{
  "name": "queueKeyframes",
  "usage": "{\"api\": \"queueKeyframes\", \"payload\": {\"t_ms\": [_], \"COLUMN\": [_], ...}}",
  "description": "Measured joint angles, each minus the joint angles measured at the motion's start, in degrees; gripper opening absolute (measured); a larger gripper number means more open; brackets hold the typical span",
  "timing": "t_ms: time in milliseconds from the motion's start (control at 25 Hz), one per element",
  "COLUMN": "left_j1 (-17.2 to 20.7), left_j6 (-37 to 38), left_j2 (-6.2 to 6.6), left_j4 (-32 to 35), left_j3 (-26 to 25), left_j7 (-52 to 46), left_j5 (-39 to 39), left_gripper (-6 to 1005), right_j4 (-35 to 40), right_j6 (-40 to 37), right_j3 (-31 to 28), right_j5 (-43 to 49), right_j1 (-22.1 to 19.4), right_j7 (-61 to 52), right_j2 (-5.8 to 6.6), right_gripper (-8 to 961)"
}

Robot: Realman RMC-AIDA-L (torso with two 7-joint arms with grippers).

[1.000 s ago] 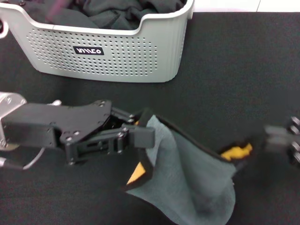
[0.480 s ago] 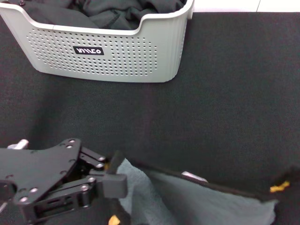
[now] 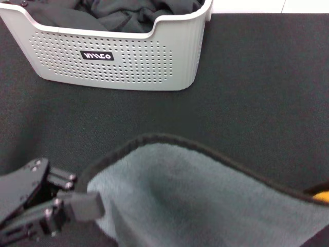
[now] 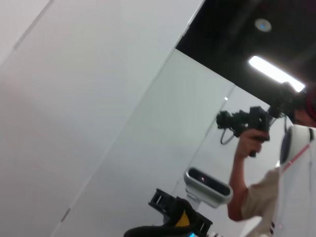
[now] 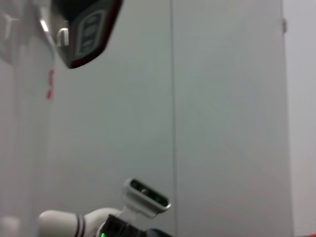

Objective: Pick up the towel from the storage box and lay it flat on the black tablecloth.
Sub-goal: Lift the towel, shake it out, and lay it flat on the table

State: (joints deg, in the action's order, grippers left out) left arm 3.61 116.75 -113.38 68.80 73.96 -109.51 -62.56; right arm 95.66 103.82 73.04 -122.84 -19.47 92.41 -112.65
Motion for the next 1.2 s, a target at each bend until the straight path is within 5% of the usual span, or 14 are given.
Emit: {"api": "queueKeyframes", "payload": {"t_ms": [240, 320, 520, 920, 1200], "left_j1": [-13.6, -19.5, -25.9, -27.4, -26.8], "left_j6": [-0.2, -0.2, -1.5, -16.5, -16.0], "left_j2": [-0.19, 0.21, 0.32, -1.09, -0.68], "left_j4": [-20.8, -30.3, -39.9, -40.6, -38.7], "left_j3": [-2.5, -4.2, -11.0, -12.1, -11.8], "left_j7": [1.9, 5.3, 9.9, 11.6, 8.0], "left_j5": [-5.0, -8.0, -15.6, -18.8, -24.2], "left_gripper": [31, 30, 30, 30, 31], "right_j4": [-10.1, -19.0, -32.0, -51.1, -43.1], "right_j6": [-0.1, -0.1, -0.5, -1.1, -1.0], "right_j3": [-1.0, -0.9, -1.3, -5.2, -4.7], "right_j5": [0.2, 2.3, 5.6, 7.1, 8.0], "right_j1": [4.2, 9.5, 18.0, 28.4, 26.9], "right_j7": [0.1, 1.1, 5.3, 14.1, 10.0], "right_j2": [0.54, 0.46, -0.22, 0.39, 0.71], "right_gripper": [6, 6, 7, 8, 8]}}
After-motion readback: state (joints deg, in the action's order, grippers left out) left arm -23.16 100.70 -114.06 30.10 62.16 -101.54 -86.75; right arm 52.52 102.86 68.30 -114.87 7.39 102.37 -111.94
